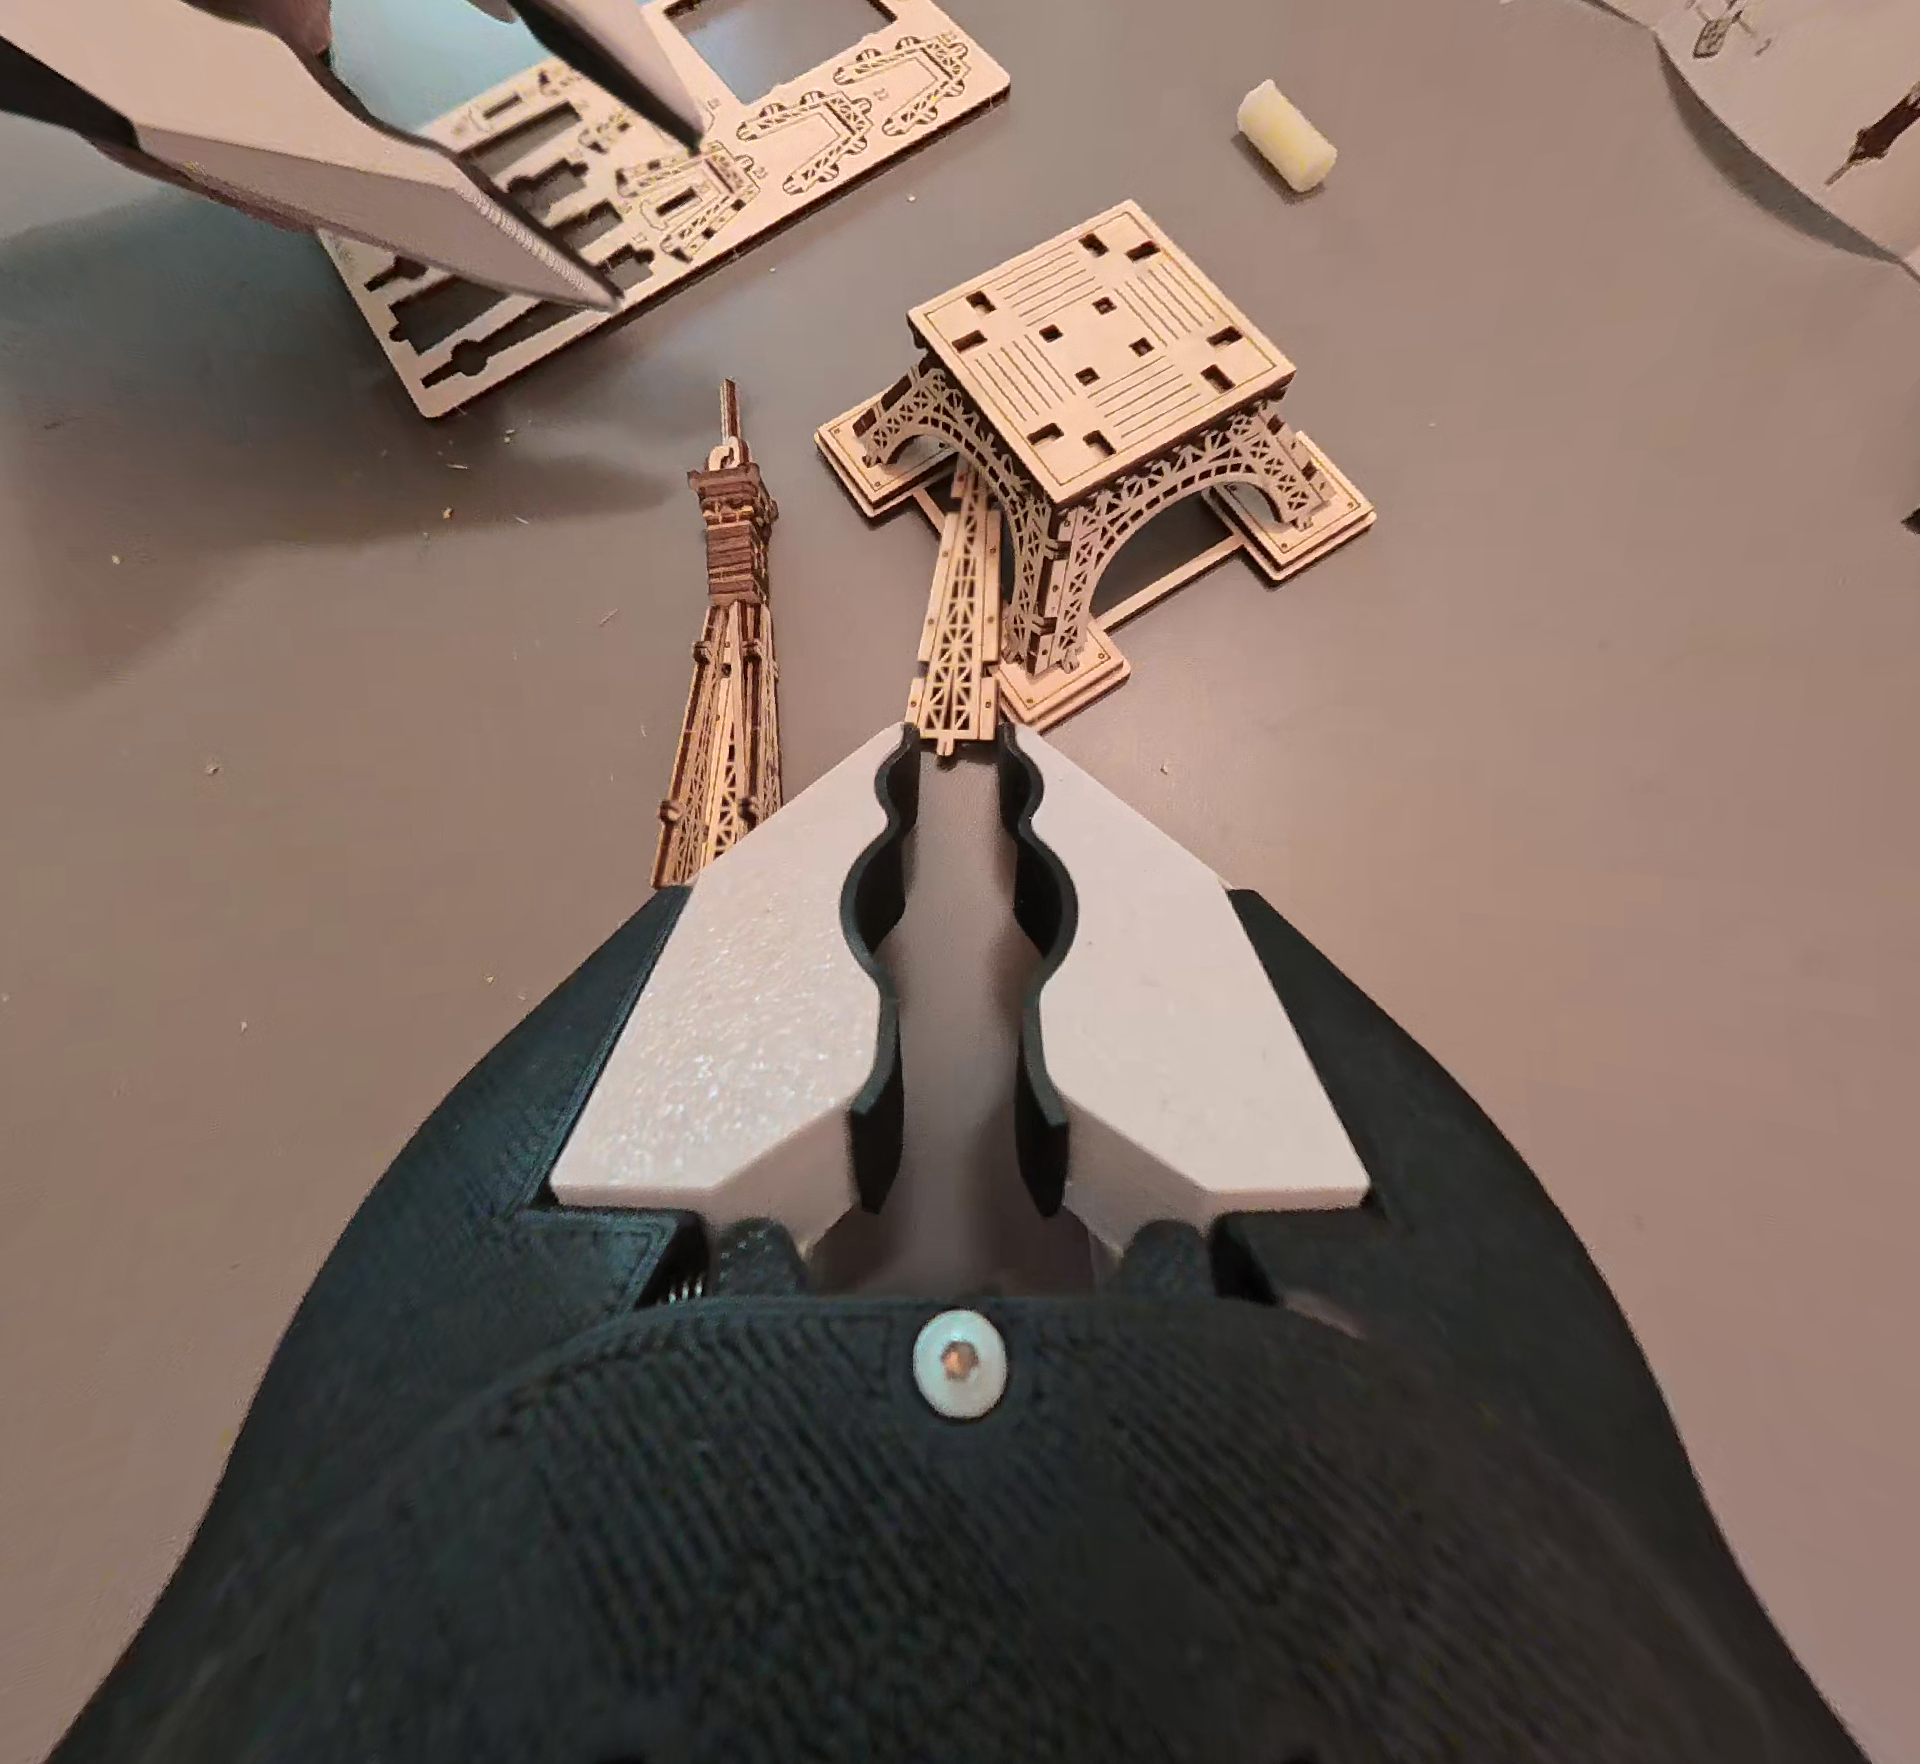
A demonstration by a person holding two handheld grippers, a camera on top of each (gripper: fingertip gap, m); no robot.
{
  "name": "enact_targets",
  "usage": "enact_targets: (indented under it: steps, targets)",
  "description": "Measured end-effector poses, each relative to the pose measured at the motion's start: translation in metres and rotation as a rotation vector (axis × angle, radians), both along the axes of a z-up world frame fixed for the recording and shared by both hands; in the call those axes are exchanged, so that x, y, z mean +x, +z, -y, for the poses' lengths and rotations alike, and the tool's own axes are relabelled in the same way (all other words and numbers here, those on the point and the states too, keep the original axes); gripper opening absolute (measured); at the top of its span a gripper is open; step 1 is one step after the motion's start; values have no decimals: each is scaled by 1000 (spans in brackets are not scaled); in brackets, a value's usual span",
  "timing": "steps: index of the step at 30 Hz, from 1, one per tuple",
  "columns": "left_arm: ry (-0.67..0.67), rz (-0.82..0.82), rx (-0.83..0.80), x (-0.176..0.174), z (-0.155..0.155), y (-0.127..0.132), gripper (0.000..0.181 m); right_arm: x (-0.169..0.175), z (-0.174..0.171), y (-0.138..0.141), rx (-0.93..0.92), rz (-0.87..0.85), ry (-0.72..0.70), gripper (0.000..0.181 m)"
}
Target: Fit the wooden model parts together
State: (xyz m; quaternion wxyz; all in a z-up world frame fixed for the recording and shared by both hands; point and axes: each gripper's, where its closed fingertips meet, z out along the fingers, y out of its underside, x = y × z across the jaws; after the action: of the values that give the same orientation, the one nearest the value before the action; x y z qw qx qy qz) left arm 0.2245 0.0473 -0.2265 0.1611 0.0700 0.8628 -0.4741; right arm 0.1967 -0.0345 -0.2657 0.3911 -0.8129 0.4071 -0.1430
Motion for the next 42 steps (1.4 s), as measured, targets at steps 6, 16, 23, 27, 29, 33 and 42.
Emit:
enact_targets:
  steps: [6,16,23,27,29,33,42]
  targets:
    - [-5,82,32,0,3,-1,24,0,-2,3,-46,35,-5,24]
    - [-21,93,30,-2,9,0,24,8,0,2,-238,124,-25,32]
    - [-16,93,31,0,10,-1,22,9,-8,8,-170,113,-51,29]
    - [-19,93,30,-1,10,-1,22,11,-8,3,-164,91,-75,22]
    - [-18,100,33,0,10,-1,22,11,-9,3,-162,88,-69,18]
    - [-21,104,30,-1,10,0,22,5,-7,8,-198,109,-51,17]
    - [-223,141,76,-48,33,7,34,-43,-18,33,-284,198,139,17]
